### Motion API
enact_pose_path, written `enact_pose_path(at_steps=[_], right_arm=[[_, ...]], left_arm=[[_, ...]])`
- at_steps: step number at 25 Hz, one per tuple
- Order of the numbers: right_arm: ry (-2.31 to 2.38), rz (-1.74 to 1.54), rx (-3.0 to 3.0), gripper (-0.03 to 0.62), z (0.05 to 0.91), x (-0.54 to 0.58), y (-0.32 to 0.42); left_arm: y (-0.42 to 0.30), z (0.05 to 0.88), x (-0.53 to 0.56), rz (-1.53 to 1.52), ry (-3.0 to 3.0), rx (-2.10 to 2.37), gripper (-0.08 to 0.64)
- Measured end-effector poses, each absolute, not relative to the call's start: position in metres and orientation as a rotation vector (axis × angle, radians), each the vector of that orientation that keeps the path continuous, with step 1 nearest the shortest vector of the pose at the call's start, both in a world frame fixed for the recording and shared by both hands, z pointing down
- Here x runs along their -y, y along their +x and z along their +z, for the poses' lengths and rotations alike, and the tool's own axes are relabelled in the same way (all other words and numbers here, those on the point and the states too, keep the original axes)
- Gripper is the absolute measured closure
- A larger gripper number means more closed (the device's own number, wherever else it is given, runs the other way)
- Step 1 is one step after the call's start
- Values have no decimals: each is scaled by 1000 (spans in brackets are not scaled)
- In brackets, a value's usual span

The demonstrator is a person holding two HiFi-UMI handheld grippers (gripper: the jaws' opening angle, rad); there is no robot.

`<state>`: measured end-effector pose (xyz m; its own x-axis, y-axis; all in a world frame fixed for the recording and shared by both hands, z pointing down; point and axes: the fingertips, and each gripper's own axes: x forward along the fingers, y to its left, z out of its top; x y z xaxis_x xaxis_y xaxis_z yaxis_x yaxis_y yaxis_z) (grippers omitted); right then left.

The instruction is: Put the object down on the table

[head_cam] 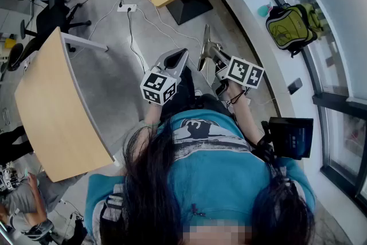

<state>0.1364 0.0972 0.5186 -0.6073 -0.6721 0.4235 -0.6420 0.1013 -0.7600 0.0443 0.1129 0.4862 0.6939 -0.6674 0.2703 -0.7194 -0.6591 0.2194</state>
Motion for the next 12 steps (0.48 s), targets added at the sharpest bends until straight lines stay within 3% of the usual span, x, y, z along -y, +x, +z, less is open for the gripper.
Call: enact_pose_path(at_steps=[12], right_arm=[[-1405,-1575,-2318,577,512,46,73]], left_arm=[[-9,478,34,237,2641,1019,557]])
